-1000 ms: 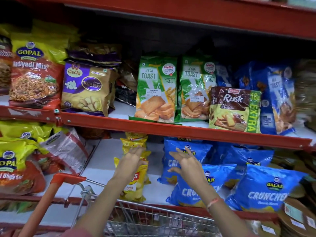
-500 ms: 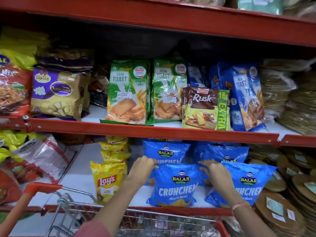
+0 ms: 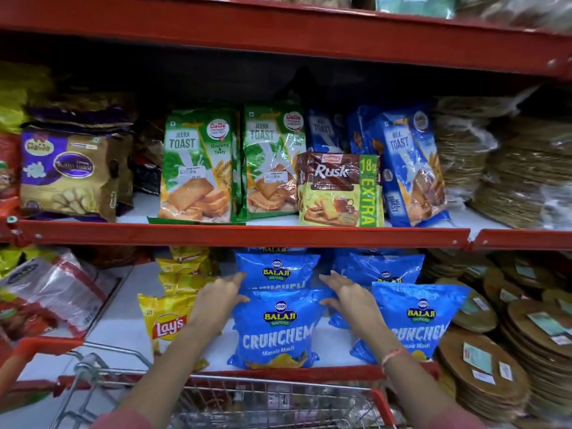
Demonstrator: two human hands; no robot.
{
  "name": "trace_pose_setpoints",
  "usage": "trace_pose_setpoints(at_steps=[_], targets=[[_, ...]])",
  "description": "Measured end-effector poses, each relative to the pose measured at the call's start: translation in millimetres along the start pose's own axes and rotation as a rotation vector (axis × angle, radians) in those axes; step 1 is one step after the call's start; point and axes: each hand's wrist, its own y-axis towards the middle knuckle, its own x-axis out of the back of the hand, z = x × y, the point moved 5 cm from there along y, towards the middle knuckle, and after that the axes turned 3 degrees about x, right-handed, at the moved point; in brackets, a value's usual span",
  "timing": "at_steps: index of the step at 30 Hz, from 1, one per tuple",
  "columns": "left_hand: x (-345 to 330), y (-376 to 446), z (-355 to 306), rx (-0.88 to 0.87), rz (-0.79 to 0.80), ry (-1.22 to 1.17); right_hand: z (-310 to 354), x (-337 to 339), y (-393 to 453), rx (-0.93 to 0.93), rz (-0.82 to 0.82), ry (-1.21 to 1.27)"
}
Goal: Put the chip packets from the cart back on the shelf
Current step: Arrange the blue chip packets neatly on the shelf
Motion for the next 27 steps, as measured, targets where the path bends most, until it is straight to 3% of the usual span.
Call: trace_pose_setpoints(at_steps=[3,6,11,15,20,27], targets=[[1,5,-36,-0.075,-0.133,-0.111,-30,12,-13,0.015,-0.061,0.016],[-7,17,-90,-0.194,-0.218,-0.072,-74,24,-22,0.051,-0.098,-0.028],[-20,33,-195,-0.332,-0.086,-0.102,-155,46,-42,-0.073,-0.133,-0.099],[-36,41,-250,-0.333,-0.017,-0.241,-214,55,-56,-0.227,-0.156,-0.120],[-44,53,-247,-0.160,0.095,-0.373,-229,60,-59,-0.329,-0.199,-0.092],[-40,50,-222,-0.069,0.067,-0.400,-197,64,-44,-0.245,-0.249,-0.057]])
